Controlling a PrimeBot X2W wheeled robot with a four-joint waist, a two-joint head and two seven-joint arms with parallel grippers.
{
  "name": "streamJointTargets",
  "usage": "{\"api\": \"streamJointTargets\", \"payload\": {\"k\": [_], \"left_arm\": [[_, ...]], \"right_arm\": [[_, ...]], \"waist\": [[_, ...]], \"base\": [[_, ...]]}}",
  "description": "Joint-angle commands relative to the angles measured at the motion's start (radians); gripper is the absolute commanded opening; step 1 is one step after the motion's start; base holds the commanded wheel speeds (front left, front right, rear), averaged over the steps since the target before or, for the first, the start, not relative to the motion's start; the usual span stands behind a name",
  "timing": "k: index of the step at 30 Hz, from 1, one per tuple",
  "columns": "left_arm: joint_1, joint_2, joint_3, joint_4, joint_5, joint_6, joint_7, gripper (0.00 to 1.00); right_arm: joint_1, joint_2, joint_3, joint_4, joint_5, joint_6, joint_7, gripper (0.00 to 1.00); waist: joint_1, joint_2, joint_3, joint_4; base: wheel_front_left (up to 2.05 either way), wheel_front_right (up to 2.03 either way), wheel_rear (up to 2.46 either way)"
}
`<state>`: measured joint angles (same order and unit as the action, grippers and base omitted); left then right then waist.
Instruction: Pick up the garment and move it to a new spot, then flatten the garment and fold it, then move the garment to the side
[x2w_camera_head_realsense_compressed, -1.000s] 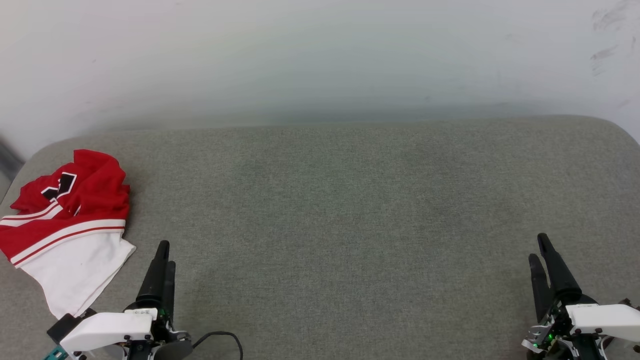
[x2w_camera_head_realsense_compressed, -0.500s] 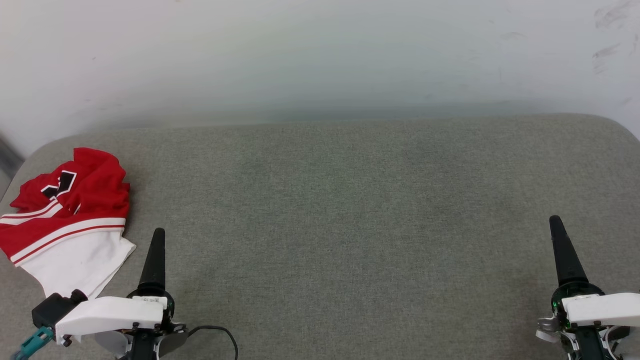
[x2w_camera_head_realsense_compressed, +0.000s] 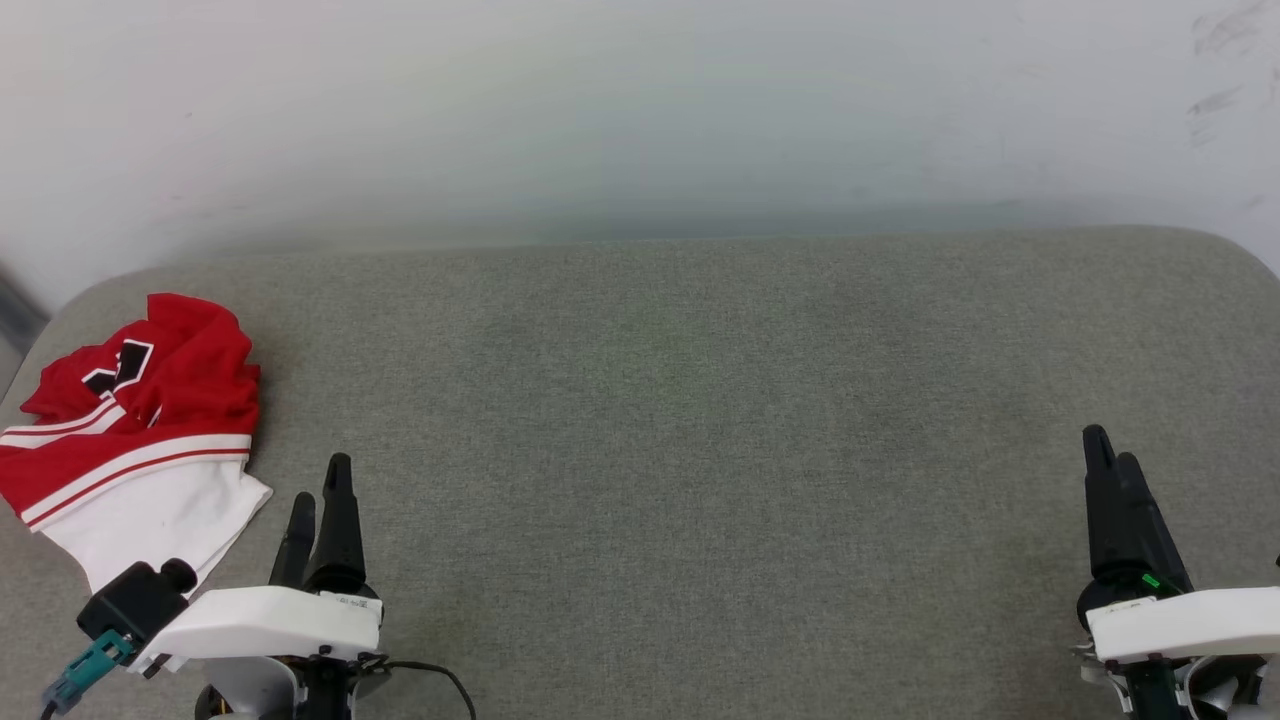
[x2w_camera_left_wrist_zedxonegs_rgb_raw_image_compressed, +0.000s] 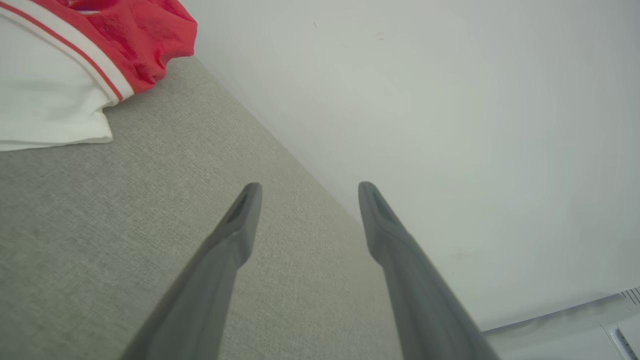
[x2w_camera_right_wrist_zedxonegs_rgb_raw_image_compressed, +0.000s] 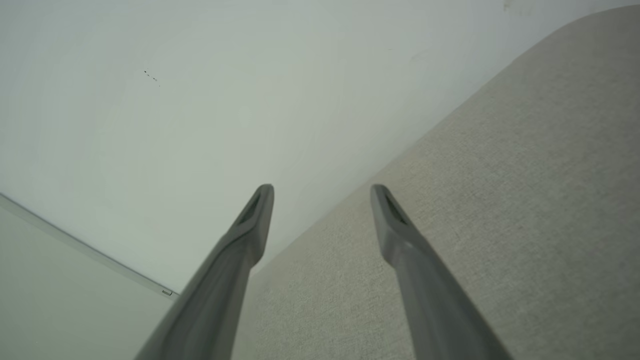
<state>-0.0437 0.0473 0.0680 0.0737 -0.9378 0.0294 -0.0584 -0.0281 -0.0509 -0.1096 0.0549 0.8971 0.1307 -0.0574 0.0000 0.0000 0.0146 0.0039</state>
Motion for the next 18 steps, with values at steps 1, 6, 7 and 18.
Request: {"api": "streamJointTargets", "payload": {"k": [1,6,7,18], "left_arm": [[0.002,0.003,-0.008,-0.02,0.054,0.009,-0.013,1.0],[0.009,0.003,-0.022,-0.025,0.148,0.019,-0.03,1.0],[0.009,0.003,-0.022,-0.025,0.148,0.019,-0.03,1.0],[0.026,0.003,-0.052,-0.029,0.33,0.037,-0.066,1.0]], "right_arm": [[0.001,0.0,0.007,-0.027,-0.054,0.0,-0.013,1.0],[0.016,0.0,0.017,-0.037,-0.141,0.0,-0.03,1.0],[0.016,0.0,0.017,-0.037,-0.141,0.0,-0.03,1.0],[0.04,0.0,0.029,-0.045,-0.308,0.0,-0.066,1.0]], "waist": [[0.0,0.0,0.0,0.001],[0.0,0.0,-0.001,0.002],[0.0,0.0,-0.001,0.002],[0.0,0.0,-0.002,0.004]], "base": [[0.0,0.0,0.0],[0.0,0.0,0.0],[0.0,0.0,0.0],[0.0,0.0,0.0]]}}
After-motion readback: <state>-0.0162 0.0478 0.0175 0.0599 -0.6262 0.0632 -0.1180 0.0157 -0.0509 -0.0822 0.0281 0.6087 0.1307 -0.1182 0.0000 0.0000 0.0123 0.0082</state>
